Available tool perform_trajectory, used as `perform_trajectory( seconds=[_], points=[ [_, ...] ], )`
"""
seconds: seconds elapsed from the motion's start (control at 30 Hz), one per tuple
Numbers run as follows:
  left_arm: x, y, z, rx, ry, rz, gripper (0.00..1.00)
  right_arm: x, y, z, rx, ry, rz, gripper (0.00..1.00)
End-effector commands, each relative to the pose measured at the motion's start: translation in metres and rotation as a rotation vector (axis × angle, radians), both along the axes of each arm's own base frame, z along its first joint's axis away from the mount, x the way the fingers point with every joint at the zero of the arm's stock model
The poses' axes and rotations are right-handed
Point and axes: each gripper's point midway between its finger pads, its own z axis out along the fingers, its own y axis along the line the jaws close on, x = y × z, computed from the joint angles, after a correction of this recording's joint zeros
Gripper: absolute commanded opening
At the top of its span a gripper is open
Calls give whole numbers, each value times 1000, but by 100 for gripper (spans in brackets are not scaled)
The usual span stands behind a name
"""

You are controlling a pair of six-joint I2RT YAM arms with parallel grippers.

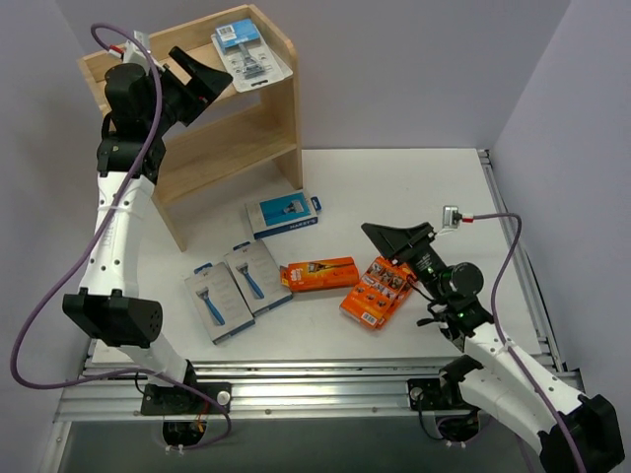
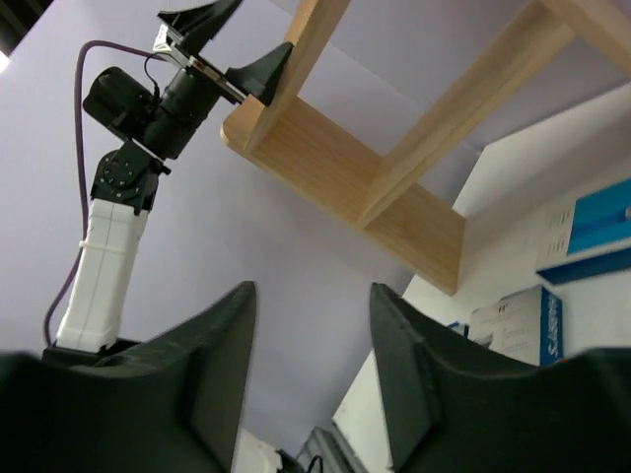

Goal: Place and organize the shaving razors onto the shelf

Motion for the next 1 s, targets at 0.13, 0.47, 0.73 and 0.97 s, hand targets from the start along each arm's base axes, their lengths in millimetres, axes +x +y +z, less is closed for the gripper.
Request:
perform_trajectory(
  seconds=[0.13,0.47,0.73,0.97],
  points=[
    [-17,23,-11,161,-51,68,80,27,15,75,-127,-170,-38,23],
    [-53,18,-14,240,-179,1,31,99,55,134,-256,-175,-39,20],
    [-107,22,-27,284,-238,6,31,157,106,167,-153,-137,28,34],
    [-139,17,-69,393,-154,32,94,179,162,177,-70,-101,106,33]
  ],
)
